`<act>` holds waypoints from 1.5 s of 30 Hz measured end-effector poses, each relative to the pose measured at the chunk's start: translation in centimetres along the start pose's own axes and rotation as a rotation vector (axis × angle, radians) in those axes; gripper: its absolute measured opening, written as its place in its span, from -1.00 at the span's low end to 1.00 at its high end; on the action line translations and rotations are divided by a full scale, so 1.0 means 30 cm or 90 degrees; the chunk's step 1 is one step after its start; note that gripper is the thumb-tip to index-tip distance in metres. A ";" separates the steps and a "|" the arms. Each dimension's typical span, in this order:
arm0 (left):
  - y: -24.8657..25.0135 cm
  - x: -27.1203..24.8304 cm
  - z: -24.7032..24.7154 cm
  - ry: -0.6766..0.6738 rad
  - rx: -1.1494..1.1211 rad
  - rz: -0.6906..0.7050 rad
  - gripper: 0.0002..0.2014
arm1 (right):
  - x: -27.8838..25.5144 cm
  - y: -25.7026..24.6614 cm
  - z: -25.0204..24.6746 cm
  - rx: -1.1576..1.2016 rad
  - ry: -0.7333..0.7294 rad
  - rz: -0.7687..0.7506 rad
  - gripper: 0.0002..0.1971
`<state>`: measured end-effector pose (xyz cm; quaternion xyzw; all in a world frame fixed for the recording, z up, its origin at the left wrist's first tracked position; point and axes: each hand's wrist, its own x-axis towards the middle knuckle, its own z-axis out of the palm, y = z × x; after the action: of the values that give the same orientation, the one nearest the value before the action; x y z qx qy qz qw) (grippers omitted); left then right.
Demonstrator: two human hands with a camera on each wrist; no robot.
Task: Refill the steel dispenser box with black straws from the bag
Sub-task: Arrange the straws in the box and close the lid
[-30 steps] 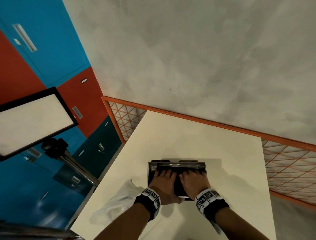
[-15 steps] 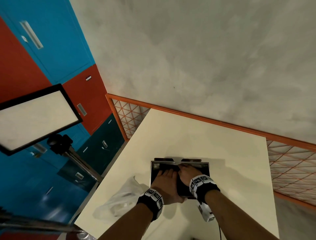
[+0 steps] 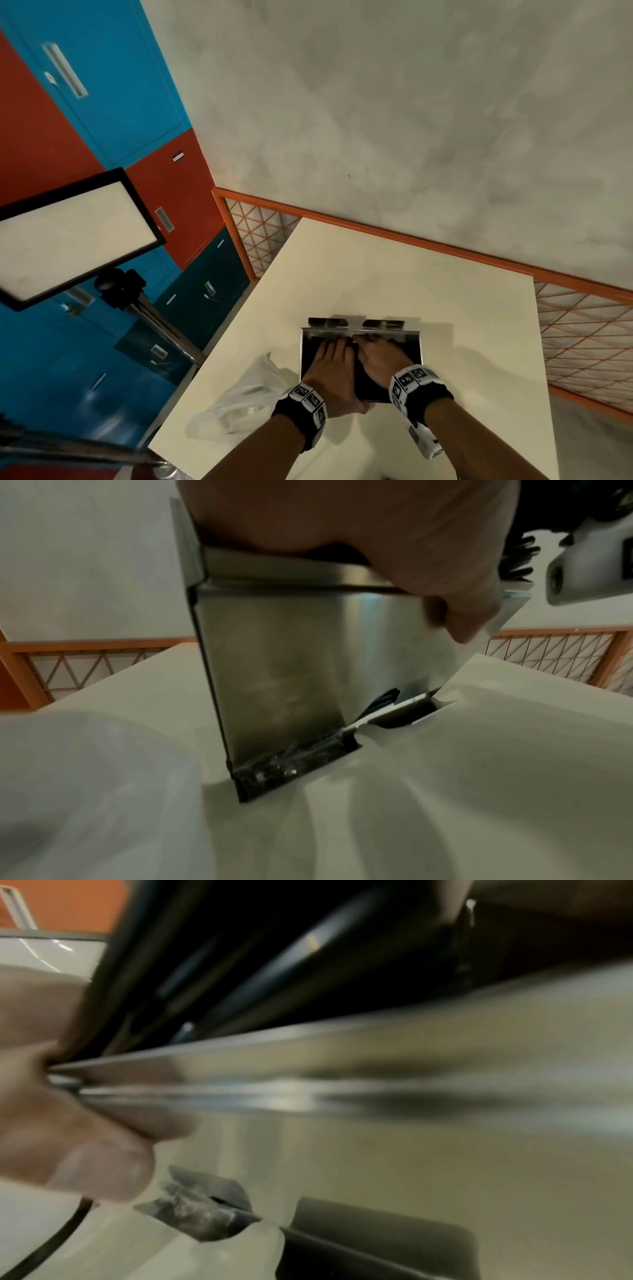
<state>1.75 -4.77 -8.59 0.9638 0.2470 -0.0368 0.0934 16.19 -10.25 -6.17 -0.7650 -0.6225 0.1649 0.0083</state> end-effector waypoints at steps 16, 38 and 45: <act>-0.031 0.067 -0.077 -0.150 -0.002 -0.012 0.20 | -0.069 0.087 -0.020 -0.037 -0.139 -0.055 0.18; -0.068 0.046 -0.033 -0.032 0.011 0.047 -0.12 | -0.049 0.062 -0.039 -0.053 -0.144 -0.046 -0.08; -0.064 0.019 -0.002 0.033 0.042 0.063 -0.14 | -0.080 0.062 0.006 -0.062 -0.046 -0.072 -0.14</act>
<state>1.33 -2.84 -8.92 0.9780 0.2000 -0.0152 0.0567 17.51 -13.00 -6.15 -0.7217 -0.6720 0.1609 -0.0420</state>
